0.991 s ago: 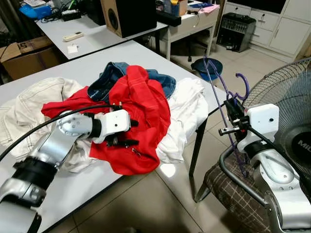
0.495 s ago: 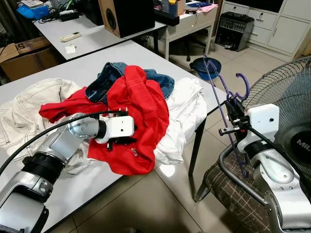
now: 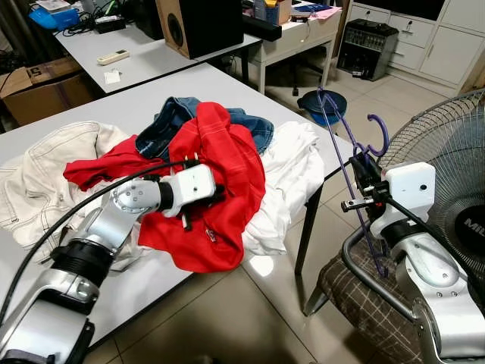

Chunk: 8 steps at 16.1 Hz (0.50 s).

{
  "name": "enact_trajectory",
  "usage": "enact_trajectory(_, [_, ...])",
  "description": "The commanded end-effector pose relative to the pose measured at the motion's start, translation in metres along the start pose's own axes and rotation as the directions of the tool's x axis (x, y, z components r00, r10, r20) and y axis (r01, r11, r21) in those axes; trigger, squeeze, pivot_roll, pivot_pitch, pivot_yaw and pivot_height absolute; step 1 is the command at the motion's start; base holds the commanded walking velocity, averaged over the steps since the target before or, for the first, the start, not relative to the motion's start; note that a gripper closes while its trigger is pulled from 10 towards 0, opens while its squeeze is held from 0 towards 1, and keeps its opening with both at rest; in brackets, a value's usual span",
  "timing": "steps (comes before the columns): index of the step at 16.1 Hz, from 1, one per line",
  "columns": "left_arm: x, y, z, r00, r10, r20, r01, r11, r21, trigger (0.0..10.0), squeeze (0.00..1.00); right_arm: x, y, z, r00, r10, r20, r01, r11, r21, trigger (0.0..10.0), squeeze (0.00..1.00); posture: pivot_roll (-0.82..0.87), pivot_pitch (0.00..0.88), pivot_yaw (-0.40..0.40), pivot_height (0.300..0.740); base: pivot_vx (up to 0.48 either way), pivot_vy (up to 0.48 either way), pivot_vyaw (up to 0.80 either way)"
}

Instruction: Hang hanger

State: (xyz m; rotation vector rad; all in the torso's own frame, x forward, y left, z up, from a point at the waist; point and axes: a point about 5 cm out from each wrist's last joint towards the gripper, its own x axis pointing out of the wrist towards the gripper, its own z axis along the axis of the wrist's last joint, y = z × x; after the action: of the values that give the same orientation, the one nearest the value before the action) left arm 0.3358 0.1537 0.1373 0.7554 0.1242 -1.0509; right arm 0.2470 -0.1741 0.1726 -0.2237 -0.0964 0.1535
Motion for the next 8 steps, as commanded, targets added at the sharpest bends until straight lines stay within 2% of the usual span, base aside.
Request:
enact_trajectory(1, [-0.002,0.011,0.005,0.997,0.069,0.024,-0.069,0.998,-0.014,0.0,0.0,0.0,0.001,0.003,1.0,0.017,0.018,-0.017,1.0,-0.003,10.0,0.0,-0.07,0.0,0.092,0.74,0.0,0.0,0.0])
enact_trajectory(5, [0.003,0.029,0.016,0.984,0.17,0.055,-0.171,0.985,0.011,0.0,0.0,0.001,0.001,0.005,0.999,0.021,0.027,-0.021,1.0,-0.007,10.0,0.0,-0.08,0.0,0.098,0.74,0.0,0.0,0.0])
enact_trajectory(8, [0.001,0.027,0.025,0.986,0.106,0.13,-0.109,0.994,0.016,0.0,0.0,0.0,0.001,0.005,1.0,0.016,0.025,-0.016,1.0,-0.005,10.0,0.0,-0.07,0.0,0.103,0.74,0.0,0.0,0.0])
